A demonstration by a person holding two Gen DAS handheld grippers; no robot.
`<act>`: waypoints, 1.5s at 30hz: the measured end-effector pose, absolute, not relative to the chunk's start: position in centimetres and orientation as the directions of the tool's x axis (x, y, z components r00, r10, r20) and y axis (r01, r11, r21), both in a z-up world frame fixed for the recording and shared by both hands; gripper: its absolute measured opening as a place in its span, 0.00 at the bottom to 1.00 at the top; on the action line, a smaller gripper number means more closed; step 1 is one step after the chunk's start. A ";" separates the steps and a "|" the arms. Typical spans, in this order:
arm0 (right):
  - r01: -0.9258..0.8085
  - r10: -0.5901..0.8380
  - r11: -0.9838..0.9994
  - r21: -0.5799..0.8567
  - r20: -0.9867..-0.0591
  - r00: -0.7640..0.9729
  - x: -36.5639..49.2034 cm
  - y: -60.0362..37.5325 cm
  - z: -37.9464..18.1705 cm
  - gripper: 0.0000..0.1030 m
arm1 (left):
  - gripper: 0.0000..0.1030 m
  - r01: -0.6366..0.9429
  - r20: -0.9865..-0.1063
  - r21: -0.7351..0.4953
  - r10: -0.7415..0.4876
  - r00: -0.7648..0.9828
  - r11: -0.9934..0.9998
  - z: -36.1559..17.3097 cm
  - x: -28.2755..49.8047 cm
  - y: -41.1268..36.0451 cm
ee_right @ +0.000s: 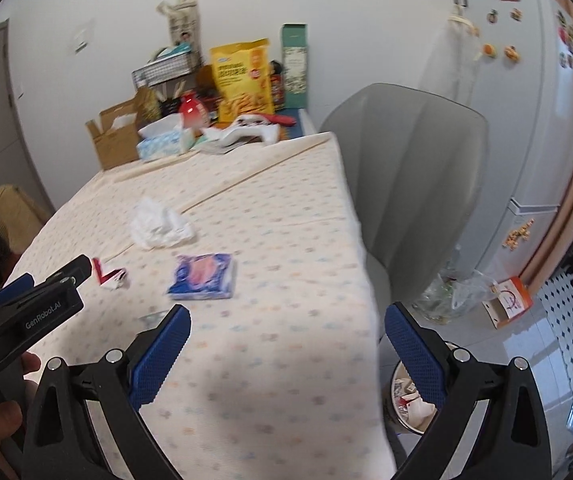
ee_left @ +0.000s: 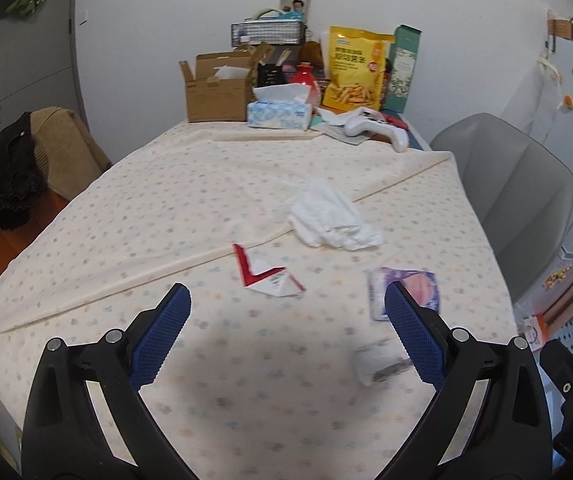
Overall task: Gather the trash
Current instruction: 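Move both open tools from the bin back over the bed, then grasp the clear blister pack with the right tool, then close the left tool on the red-and-white paper scrap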
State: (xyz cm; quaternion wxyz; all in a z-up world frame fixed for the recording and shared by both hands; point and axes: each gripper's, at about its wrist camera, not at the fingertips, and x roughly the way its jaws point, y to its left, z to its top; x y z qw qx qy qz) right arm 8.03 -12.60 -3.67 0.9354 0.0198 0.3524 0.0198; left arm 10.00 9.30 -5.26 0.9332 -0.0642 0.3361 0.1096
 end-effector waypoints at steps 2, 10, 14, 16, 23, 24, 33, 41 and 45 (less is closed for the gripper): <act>-0.045 0.062 0.998 0.043 -0.665 0.744 8.2 -11.2 -4.1 0.93 | 0.94 -0.265 -0.648 -0.046 0.173 0.741 0.963 -5.7 9.9 10.5; -0.114 0.093 0.993 0.017 -0.700 0.708 8.9 -6.7 -5.9 0.90 | 0.94 -0.324 -0.677 -0.060 0.200 0.708 0.944 -7.6 9.5 14.4; -0.145 0.106 0.989 0.006 -0.717 0.689 9.4 -4.9 -6.7 0.87 | 0.94 -0.335 -0.691 -0.062 0.201 0.694 0.940 -8.6 9.8 15.5; -0.158 0.111 0.987 0.003 -0.728 0.677 9.8 -4.1 -7.2 0.84 | 0.94 -0.338 -0.698 -0.060 0.202 0.687 0.939 -9.0 9.9 16.0; -0.189 0.123 0.982 0.000 -0.764 0.634 11.1 -2.1 -9.3 0.78 | 0.94 -0.361 -0.717 -0.070 0.205 0.666 0.930 -10.2 10.3 17.6; -0.192 0.125 0.981 0.003 -0.768 0.628 11.2 -2.0 -9.6 0.76 | 0.94 -0.361 -0.718 -0.069 0.205 0.665 0.930 -10.3 10.3 17.7; -0.214 0.152 0.976 0.031 -0.805 0.574 12.7 -1.9 -11.4 0.35 | 0.94 -0.330 -0.730 -0.065 0.180 0.659 0.942 -10.8 11.5 17.0; -0.159 0.130 0.986 0.039 -0.774 0.620 12.8 -4.7 -9.8 0.35 | 0.93 -0.272 -0.736 -0.052 0.147 0.661 0.961 -10.9 13.8 14.7; -0.118 0.111 0.992 0.046 -0.768 0.631 13.2 -6.5 -9.5 0.35 | 0.93 -0.238 -0.742 -0.036 0.133 0.657 0.971 -11.1 15.2 13.0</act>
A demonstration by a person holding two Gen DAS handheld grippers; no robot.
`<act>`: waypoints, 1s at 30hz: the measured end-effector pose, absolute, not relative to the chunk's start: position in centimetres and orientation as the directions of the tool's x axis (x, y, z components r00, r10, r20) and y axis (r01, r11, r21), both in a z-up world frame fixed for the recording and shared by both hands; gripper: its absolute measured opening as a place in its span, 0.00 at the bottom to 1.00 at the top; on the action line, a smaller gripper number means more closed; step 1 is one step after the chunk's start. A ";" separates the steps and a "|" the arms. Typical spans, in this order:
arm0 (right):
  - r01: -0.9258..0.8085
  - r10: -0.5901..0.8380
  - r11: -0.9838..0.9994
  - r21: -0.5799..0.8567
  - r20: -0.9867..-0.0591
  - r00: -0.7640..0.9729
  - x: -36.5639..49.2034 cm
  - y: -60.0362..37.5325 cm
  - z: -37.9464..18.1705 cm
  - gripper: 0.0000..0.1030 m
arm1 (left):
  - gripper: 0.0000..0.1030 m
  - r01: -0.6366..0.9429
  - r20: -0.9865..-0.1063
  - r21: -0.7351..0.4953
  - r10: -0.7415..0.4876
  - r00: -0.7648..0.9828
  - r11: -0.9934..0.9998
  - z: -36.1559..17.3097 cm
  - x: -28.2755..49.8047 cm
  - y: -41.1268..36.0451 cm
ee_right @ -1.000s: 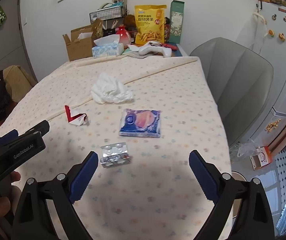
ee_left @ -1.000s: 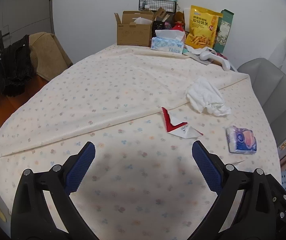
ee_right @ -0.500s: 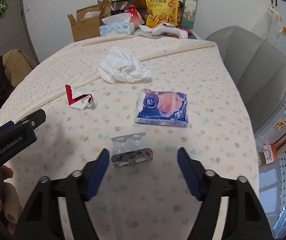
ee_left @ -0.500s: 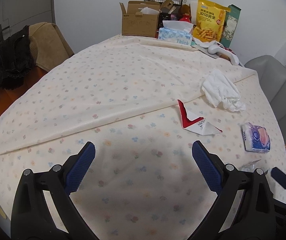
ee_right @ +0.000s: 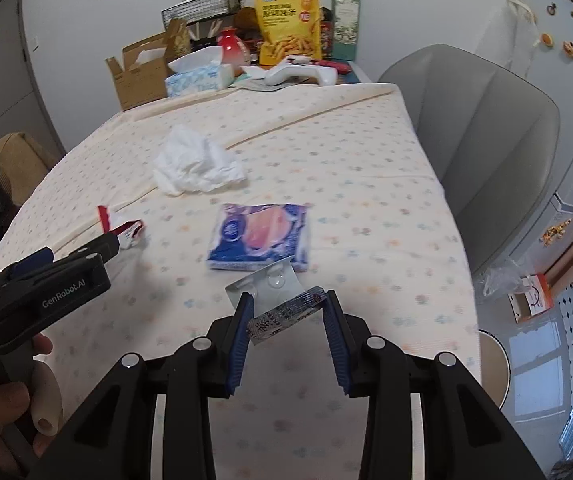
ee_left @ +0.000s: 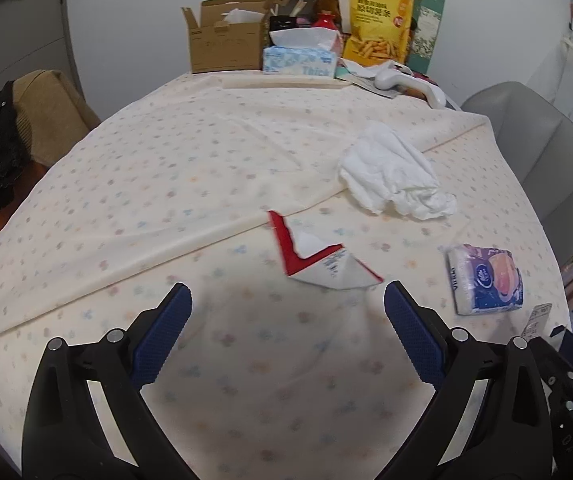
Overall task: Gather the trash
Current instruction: 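Close the left tool on the red-and-white paper scrap, then carry the blister pack to the bin and open the right tool while the left tool carries the scrap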
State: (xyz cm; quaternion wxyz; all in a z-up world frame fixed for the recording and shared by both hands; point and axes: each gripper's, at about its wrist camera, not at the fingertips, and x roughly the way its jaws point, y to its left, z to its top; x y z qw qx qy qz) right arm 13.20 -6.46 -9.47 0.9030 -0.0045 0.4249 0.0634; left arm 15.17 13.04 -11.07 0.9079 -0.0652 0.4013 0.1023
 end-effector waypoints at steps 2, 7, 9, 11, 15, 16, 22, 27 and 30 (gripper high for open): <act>-0.100 0.104 0.994 0.052 -0.766 0.635 13.5 -7.3 -9.3 0.35 | 0.91 -0.229 -0.740 -0.024 0.137 0.659 0.973 -11.1 15.6 12.4; -0.060 0.088 0.996 0.064 -0.763 0.641 14.1 -9.2 -9.3 0.35 | 0.63 -0.192 -0.763 0.008 0.130 0.633 0.981 -11.9 17.3 10.8; -0.047 0.086 0.996 0.073 -0.763 0.641 14.4 -9.9 -9.3 0.35 | 0.53 -0.185 -0.770 0.044 0.152 0.620 0.982 -12.3 17.9 10.2; -0.039 0.082 0.996 0.075 -0.762 0.642 14.6 -10.3 -9.4 0.35 | 0.43 -0.172 -0.778 0.061 0.155 0.609 0.983 -12.8 18.3 9.8; -0.025 0.078 0.996 0.081 -0.762 0.643 14.8 -11.0 -9.4 0.35 | 0.09 -0.179 -0.768 0.071 0.168 0.618 0.981 -12.5 18.2 9.3; -0.023 0.076 0.997 0.080 -0.760 0.646 14.7 -11.1 -9.3 0.35 | 0.07 -0.183 -0.765 0.075 0.174 0.620 0.980 -12.4 18.2 9.2; -0.008 0.051 0.998 0.062 -0.740 0.671 14.0 -11.7 -8.4 0.35 | 0.03 -0.191 -0.739 0.063 0.174 0.650 0.980 -10.9 17.2 8.6; 0.012 0.037 0.998 0.062 -0.729 0.684 13.0 -12.8 -7.6 0.35 | 0.03 -0.166 -0.719 0.046 0.148 0.679 0.985 -9.4 16.1 7.2; 0.025 0.028 0.998 0.063 -0.719 0.694 12.3 -13.6 -7.1 0.35 | 0.03 -0.146 -0.707 0.040 0.131 0.694 0.988 -8.6 15.4 6.1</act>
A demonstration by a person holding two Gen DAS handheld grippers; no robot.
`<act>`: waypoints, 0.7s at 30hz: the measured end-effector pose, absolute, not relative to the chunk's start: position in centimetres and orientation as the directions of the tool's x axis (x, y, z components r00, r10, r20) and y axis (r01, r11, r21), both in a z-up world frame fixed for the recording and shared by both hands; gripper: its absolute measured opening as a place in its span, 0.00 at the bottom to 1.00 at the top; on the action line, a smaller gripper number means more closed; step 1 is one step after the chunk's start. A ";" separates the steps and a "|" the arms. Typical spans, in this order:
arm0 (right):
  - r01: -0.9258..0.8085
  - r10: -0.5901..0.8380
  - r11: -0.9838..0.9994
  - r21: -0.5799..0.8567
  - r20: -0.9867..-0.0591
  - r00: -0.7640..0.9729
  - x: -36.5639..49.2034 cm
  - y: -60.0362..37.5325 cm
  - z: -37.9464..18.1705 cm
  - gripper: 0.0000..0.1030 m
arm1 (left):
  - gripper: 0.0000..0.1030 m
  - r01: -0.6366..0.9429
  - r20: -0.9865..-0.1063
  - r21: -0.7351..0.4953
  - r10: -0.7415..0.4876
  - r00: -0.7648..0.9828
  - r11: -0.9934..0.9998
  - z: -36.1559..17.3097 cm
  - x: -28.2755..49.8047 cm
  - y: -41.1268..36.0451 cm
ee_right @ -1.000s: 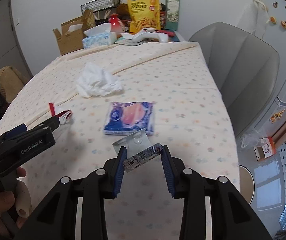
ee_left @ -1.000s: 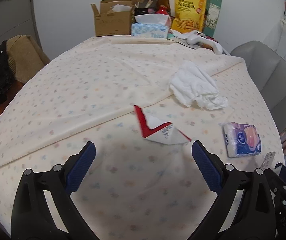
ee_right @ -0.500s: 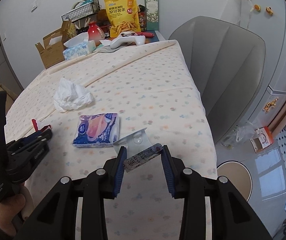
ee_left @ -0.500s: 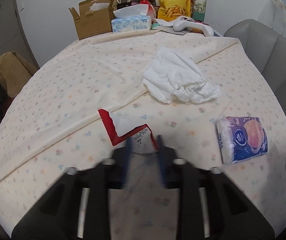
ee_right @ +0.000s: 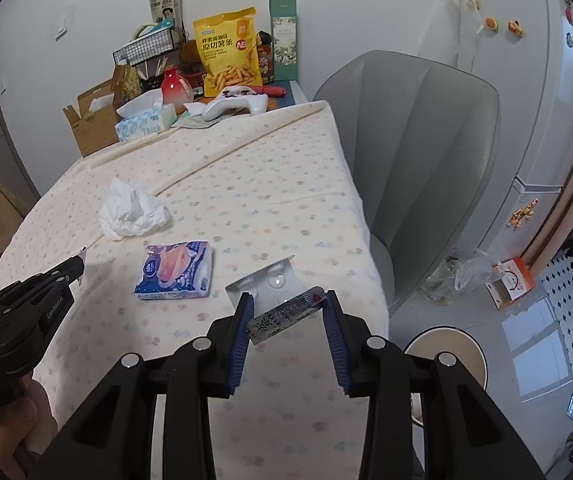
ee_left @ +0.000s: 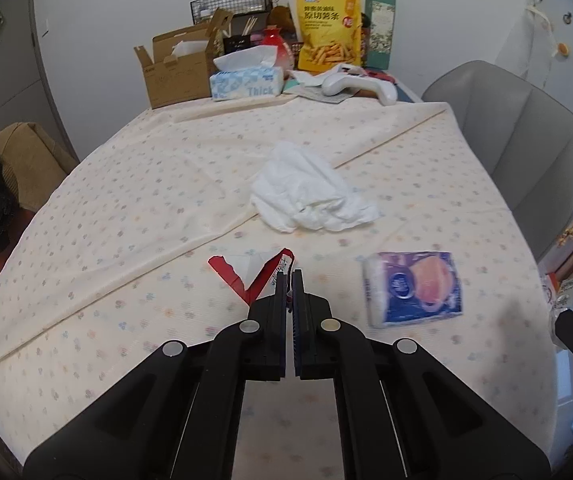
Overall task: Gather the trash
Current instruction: 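Carry the blister pack to the bin and open the right tool while the left tool carries the scrap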
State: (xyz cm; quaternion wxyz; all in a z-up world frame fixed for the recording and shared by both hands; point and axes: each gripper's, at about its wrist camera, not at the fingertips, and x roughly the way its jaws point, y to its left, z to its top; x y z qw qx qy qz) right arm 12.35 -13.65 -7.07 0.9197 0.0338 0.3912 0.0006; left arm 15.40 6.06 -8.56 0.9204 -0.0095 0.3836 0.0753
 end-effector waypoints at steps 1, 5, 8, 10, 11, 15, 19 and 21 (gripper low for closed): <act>0.031 0.024 0.998 0.063 -0.716 0.697 12.1 -14.0 -6.9 0.35 | 0.03 -0.139 -0.704 0.039 0.126 0.699 0.989 -8.3 15.2 5.7; 0.053 0.012 0.996 0.070 -0.706 0.708 11.2 -15.6 -6.2 0.35 | 0.03 -0.111 -0.688 0.035 0.105 0.718 0.993 -7.4 14.5 3.8; 0.066 0.004 0.995 0.074 -0.698 0.716 10.5 -16.8 -5.7 0.35 | 0.03 -0.094 -0.679 0.030 0.090 0.729 0.995 -6.8 14.2 2.4; 0.076 -0.002 0.994 0.077 -0.693 0.721 10.0 -17.7 -5.4 0.35 | 0.03 -0.080 -0.673 0.027 0.077 0.735 0.996 -6.5 14.0 1.3; 0.083 -0.006 0.993 0.078 -0.690 0.724 9.8 -18.3 -5.2 0.35 | 0.03 -0.073 -0.671 0.028 0.073 0.738 0.997 -6.3 13.9 0.8; 0.116 -0.029 0.990 0.083 -0.681 0.732 8.9 -20.6 -4.7 0.35 | 0.03 -0.039 -0.660 0.025 0.045 0.750 0.999 -5.6 13.7 -1.7; 0.152 -0.052 0.984 0.090 -0.676 0.735 8.4 -22.9 -4.4 0.35 | 0.03 0.004 -0.651 0.030 0.016 0.759 1.000 -5.1 13.6 -4.8; 0.173 -0.067 0.981 0.092 -0.674 0.736 8.1 -24.2 -4.3 0.35 | 0.03 0.027 -0.650 0.031 -0.001 0.760 0.999 -5.0 13.7 -6.3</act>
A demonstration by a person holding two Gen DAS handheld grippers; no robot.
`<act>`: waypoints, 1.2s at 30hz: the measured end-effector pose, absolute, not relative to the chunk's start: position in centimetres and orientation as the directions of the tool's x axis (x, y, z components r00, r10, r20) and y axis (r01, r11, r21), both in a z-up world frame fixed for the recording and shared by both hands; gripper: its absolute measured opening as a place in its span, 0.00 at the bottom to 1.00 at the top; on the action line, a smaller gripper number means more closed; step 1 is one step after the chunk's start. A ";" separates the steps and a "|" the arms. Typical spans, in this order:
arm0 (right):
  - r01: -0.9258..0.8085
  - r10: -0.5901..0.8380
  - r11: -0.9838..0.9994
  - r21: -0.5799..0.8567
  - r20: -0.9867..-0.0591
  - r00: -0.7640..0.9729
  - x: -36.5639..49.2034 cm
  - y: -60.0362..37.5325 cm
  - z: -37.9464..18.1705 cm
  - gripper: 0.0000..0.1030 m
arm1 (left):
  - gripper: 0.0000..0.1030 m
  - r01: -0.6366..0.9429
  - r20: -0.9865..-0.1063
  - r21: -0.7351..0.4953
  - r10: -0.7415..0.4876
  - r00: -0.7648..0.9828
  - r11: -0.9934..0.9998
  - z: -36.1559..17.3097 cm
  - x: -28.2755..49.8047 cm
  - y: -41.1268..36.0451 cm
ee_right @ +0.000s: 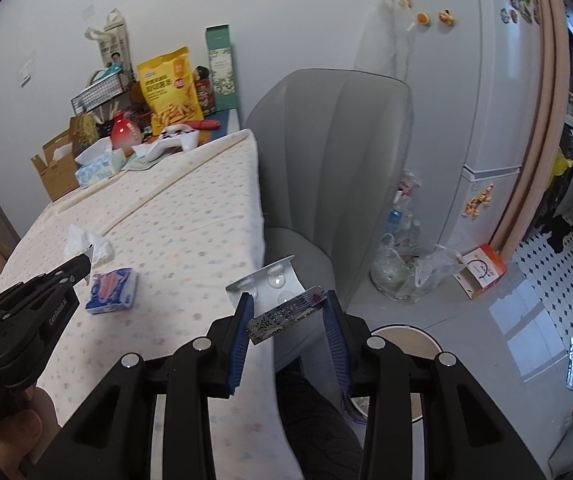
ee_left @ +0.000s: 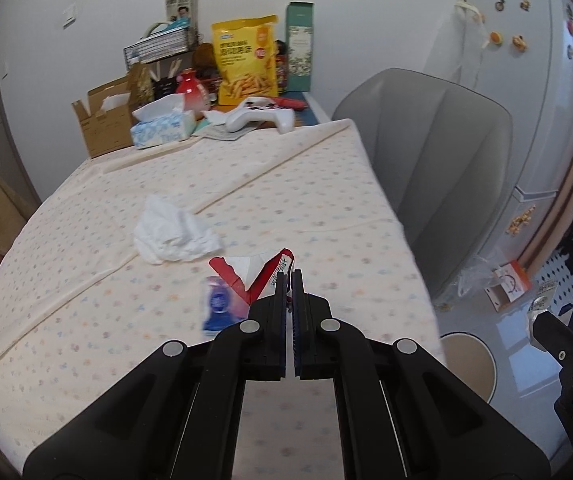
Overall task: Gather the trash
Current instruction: 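Carry the blister pack to the bin and open the right tool while the left tool carries the scrap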
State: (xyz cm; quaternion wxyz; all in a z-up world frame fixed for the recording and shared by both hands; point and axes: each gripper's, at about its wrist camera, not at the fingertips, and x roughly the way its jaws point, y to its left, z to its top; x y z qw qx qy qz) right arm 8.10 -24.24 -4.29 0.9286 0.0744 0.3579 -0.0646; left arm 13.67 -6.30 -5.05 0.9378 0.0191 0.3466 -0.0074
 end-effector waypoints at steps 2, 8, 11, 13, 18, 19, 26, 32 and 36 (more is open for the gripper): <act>0.197 -0.087 0.976 0.090 -0.672 0.735 7.7 -25.8 -4.2 0.35 | 0.03 0.056 -0.648 0.034 -0.021 0.761 0.998 -4.9 13.7 -8.2; 0.264 -0.127 0.959 0.103 -0.678 0.724 6.8 -30.3 -4.5 0.35 | 0.03 0.136 -0.650 0.039 -0.078 0.756 0.990 -4.9 13.8 -13.4; 0.299 -0.146 0.948 0.110 -0.684 0.714 6.4 -32.5 -4.9 0.35 | 0.03 0.178 -0.658 0.047 -0.104 0.746 0.983 -5.3 13.9 -16.1; 0.324 -0.163 0.939 0.112 -0.687 0.708 6.0 -34.2 -5.1 0.35 | 0.03 0.204 -0.662 0.051 -0.120 0.740 0.978 -5.5 13.9 -17.8; 0.374 -0.189 0.919 0.122 -0.697 0.692 5.5 -37.5 -6.0 0.35 | 0.03 0.262 -0.674 0.063 -0.153 0.722 0.963 -6.2 13.9 -21.8; 0.382 -0.193 0.916 0.125 -0.699 0.689 5.5 -38.1 -6.3 0.35 | 0.03 0.275 -0.679 0.066 -0.159 0.717 0.959 -6.4 14.0 -22.7; 0.440 -0.215 0.888 0.136 -0.723 0.657 5.4 -42.4 -8.2 0.35 | 0.03 0.336 -0.704 0.086 -0.181 0.687 0.938 -8.0 14.6 -27.4; 0.484 -0.221 0.864 0.141 -0.757 0.614 6.3 -45.5 -10.8 0.35 | 0.03 0.370 -0.736 0.103 -0.180 0.653 0.923 -10.1 15.9 -30.2; 0.491 -0.201 0.858 0.155 -0.777 0.596 7.1 -46.9 -12.5 0.35 | 0.03 0.376 -0.756 0.114 -0.165 0.633 0.920 -11.7 16.8 -31.2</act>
